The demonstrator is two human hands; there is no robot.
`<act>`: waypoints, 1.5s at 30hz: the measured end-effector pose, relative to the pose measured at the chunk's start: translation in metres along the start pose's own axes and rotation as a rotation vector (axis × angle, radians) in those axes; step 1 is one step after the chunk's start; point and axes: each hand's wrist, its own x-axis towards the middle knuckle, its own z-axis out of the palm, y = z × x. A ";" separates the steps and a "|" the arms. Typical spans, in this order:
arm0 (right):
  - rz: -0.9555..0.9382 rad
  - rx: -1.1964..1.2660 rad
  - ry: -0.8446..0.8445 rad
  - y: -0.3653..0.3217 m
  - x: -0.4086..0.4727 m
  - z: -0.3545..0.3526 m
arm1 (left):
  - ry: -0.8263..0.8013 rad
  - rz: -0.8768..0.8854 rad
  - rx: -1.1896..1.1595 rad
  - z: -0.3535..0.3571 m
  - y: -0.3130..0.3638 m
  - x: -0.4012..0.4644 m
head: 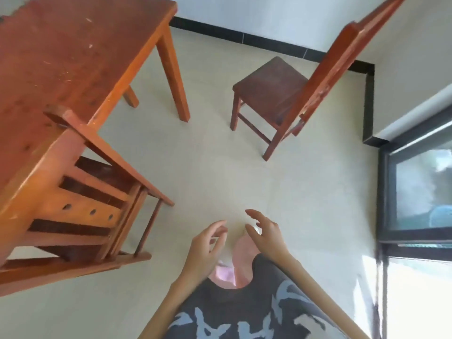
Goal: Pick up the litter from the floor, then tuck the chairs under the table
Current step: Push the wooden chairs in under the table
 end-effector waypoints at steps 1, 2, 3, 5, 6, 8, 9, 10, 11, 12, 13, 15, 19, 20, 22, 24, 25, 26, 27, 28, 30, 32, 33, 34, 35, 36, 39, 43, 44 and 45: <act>0.038 0.013 0.027 0.012 -0.008 -0.007 | -0.035 0.018 0.015 0.008 0.002 0.002; 0.075 0.024 0.056 0.023 -0.015 -0.014 | -0.072 0.031 0.030 0.017 0.004 0.004; 0.106 0.034 0.087 0.033 -0.021 -0.022 | -0.111 0.041 0.043 0.025 0.008 0.008; 0.159 0.058 0.151 0.053 -0.032 -0.039 | -0.183 0.047 0.066 0.042 0.019 0.018; 0.184 0.077 0.184 0.061 -0.036 -0.047 | -0.211 0.051 0.071 0.050 0.025 0.025; 0.236 0.130 0.246 0.078 -0.043 -0.064 | -0.251 0.074 0.084 0.068 0.039 0.042; 0.260 0.158 0.271 0.086 -0.047 -0.074 | -0.268 0.086 0.095 0.078 0.047 0.052; 0.282 0.186 0.291 0.096 -0.050 -0.084 | -0.283 0.093 0.101 0.088 0.056 0.062; 0.300 0.213 0.308 0.105 -0.051 -0.096 | -0.296 0.097 0.101 0.099 0.065 0.073; 0.315 0.241 0.325 0.115 -0.052 -0.109 | -0.305 0.103 0.099 0.110 0.074 0.084; 0.332 0.266 0.346 0.126 -0.053 -0.123 | -0.309 0.114 0.097 0.122 0.085 0.094; 0.372 0.310 0.387 0.148 -0.052 -0.152 | -0.301 0.131 0.095 0.149 0.104 0.115; 0.434 0.370 0.468 0.185 -0.050 -0.205 | -0.303 0.145 0.077 0.199 0.139 0.141; 0.447 0.385 0.483 0.192 -0.048 -0.216 | -0.321 0.151 0.078 0.209 0.147 0.147; 0.459 0.399 0.501 0.204 -0.037 -0.234 | -0.349 0.173 0.085 0.227 0.164 0.164; 0.467 0.397 0.492 0.215 -0.021 -0.250 | -0.358 0.194 0.092 0.243 0.182 0.188; 0.468 0.396 0.481 0.220 -0.011 -0.259 | -0.357 0.201 0.097 0.251 0.190 0.201; 0.464 0.392 0.468 0.224 0.000 -0.268 | -0.356 0.206 0.105 0.259 0.198 0.214; 0.457 0.382 0.456 0.227 0.011 -0.279 | -0.357 0.209 0.118 0.268 0.206 0.227; 0.447 0.369 0.444 0.232 0.023 -0.291 | -0.362 0.209 0.129 0.277 0.214 0.240; 0.421 0.346 0.436 0.241 0.054 -0.323 | -0.387 0.207 0.144 0.297 0.229 0.272; 0.391 0.317 0.441 0.248 0.087 -0.360 | -0.422 0.210 0.170 0.314 0.249 0.306; 0.378 0.303 0.449 0.249 0.104 -0.380 | -0.435 0.213 0.189 0.322 0.260 0.324; 0.370 0.295 0.460 0.248 0.121 -0.401 | -0.443 0.214 0.211 0.328 0.271 0.342; 0.355 0.291 0.470 0.245 0.137 -0.421 | -0.445 0.217 0.230 0.334 0.283 0.359; 0.329 0.282 0.480 0.241 0.153 -0.442 | -0.444 0.221 0.241 0.341 0.295 0.376; 0.247 0.245 0.506 0.228 0.204 -0.503 | -0.424 0.212 0.258 0.352 0.332 0.417; 0.142 0.200 0.439 0.207 0.265 -0.559 | -0.360 0.229 0.231 0.358 0.366 0.452; 0.110 0.173 0.410 0.201 0.281 -0.571 | -0.333 0.221 0.219 0.358 0.374 0.460; 0.072 0.137 0.381 0.195 0.297 -0.581 | -0.299 0.218 0.210 0.357 0.381 0.467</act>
